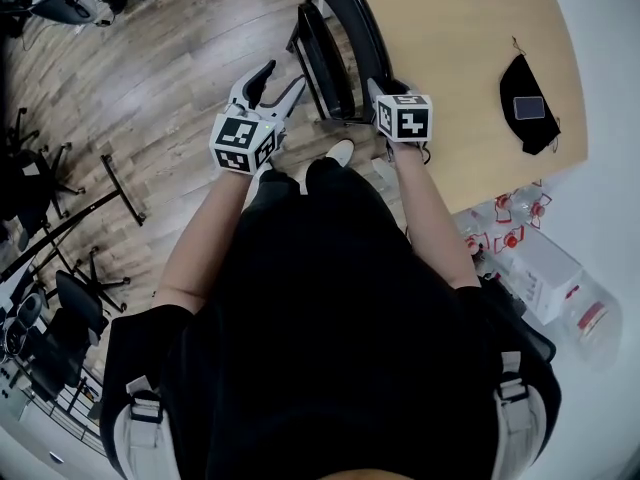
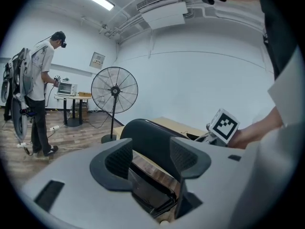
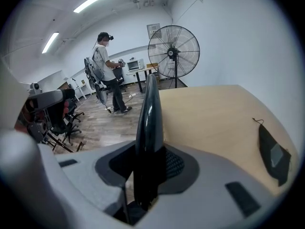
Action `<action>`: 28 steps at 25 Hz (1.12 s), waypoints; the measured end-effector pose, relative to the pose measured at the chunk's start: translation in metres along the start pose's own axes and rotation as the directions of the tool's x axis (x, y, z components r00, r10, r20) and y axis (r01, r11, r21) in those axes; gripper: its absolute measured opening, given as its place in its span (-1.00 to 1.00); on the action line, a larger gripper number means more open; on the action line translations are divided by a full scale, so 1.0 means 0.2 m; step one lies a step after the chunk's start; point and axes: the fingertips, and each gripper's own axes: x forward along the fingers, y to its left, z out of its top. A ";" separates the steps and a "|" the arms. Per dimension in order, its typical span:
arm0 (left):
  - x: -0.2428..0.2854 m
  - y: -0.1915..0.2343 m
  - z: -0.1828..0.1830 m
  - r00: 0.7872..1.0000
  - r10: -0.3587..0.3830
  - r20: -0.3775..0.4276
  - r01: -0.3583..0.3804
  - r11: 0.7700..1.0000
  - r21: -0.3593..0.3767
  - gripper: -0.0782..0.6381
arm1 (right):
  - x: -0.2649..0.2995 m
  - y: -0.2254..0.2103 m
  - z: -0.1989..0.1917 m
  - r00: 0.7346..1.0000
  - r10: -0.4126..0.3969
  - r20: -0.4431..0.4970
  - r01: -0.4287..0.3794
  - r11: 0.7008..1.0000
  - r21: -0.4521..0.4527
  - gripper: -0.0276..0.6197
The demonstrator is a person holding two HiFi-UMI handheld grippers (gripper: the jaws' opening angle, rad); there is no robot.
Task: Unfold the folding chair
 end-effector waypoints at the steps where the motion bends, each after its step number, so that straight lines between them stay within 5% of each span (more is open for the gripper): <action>1: 0.01 0.03 -0.01 1.000 0.007 -0.006 -0.007 1.000 -0.015 -0.11 | 0.00 0.02 0.00 1.000 -0.006 0.000 0.006 1.000 0.006 -0.54; 13: 0.29 0.27 -0.30 0.988 0.051 -0.146 -0.071 0.988 -0.135 -0.11 | 0.02 0.18 0.02 0.999 -0.048 0.002 0.048 0.999 -0.011 -0.54; 28: 0.70 0.49 -0.72 0.931 0.111 -0.349 -0.224 0.926 -0.303 -0.03 | 0.04 0.27 0.01 0.996 -0.091 0.024 0.092 0.995 -0.037 -0.54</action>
